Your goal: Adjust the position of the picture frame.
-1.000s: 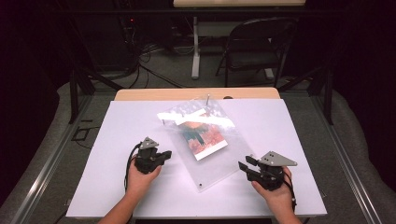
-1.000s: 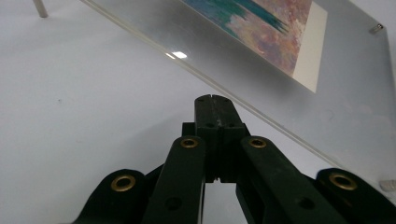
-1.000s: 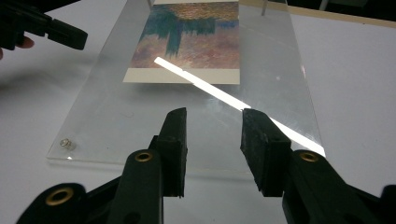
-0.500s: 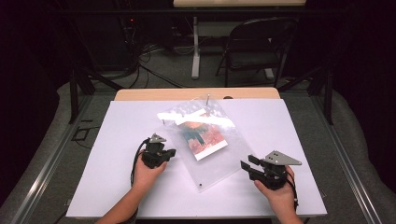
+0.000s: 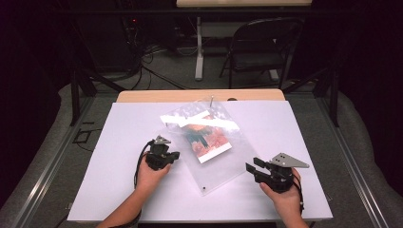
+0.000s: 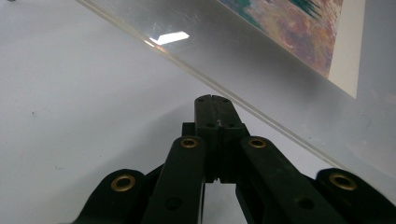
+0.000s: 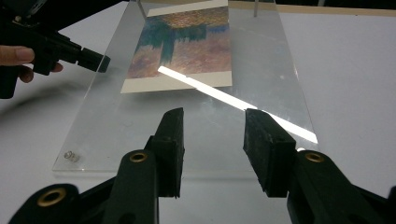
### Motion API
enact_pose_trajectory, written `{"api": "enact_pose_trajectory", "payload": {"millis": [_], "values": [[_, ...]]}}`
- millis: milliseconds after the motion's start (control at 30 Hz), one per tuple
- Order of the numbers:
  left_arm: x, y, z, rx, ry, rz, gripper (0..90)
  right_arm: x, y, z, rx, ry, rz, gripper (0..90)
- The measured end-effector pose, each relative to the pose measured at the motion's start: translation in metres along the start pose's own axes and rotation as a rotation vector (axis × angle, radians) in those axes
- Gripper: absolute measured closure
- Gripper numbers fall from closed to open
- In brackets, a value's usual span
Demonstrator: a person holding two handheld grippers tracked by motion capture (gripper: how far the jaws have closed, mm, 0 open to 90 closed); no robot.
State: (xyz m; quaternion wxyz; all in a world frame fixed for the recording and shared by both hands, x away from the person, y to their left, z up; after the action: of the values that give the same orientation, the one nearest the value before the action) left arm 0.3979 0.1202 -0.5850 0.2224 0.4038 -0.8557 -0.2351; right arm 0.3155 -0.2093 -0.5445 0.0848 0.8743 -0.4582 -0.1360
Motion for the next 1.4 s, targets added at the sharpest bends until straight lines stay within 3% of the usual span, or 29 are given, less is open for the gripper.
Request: {"api": "enact_pose_trajectory", "payload": {"millis": [200,533,733,1133,1267,1400], "values": [[0.007,-0.001,0.000,-0.003,-0.005,0.021,90.0,0.001,0.000,0.001,0.002,-0.013,-0.003,57.9],[0.037,-0.009,-0.002,-0.002,-0.063,0.088,90.0,0.004,0.001,0.000,0.006,-0.030,0.000,57.9],[0.047,-0.014,-0.004,-0.006,-0.067,0.111,90.0,0.006,0.002,0.000,0.012,-0.040,0.001,57.6],[0.081,-0.037,-0.011,-0.016,-0.104,0.188,90.0,0.010,0.002,0.002,0.013,-0.061,0.006,57.4],[0.087,-0.044,-0.012,-0.020,-0.093,0.210,90.0,0.012,0.002,0.002,0.013,-0.070,0.003,57.4],[0.082,-0.041,-0.013,-0.009,-0.106,0.199,89.6,0.013,0.002,0.003,0.017,-0.076,0.003,57.3]]}}
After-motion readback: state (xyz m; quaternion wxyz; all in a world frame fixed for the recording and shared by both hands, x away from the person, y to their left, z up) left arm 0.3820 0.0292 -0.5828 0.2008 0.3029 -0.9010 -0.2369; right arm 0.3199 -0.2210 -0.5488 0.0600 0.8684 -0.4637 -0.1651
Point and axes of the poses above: each handheld gripper's, and its own axes: y roughly backward along the jaws, z roughly out of its underside, x roughly to its right, the point moved 5 cm from there along -y, roughly forward along the jaws, and after that the axes turned 10 degrees about x, right-handed, at the moved point
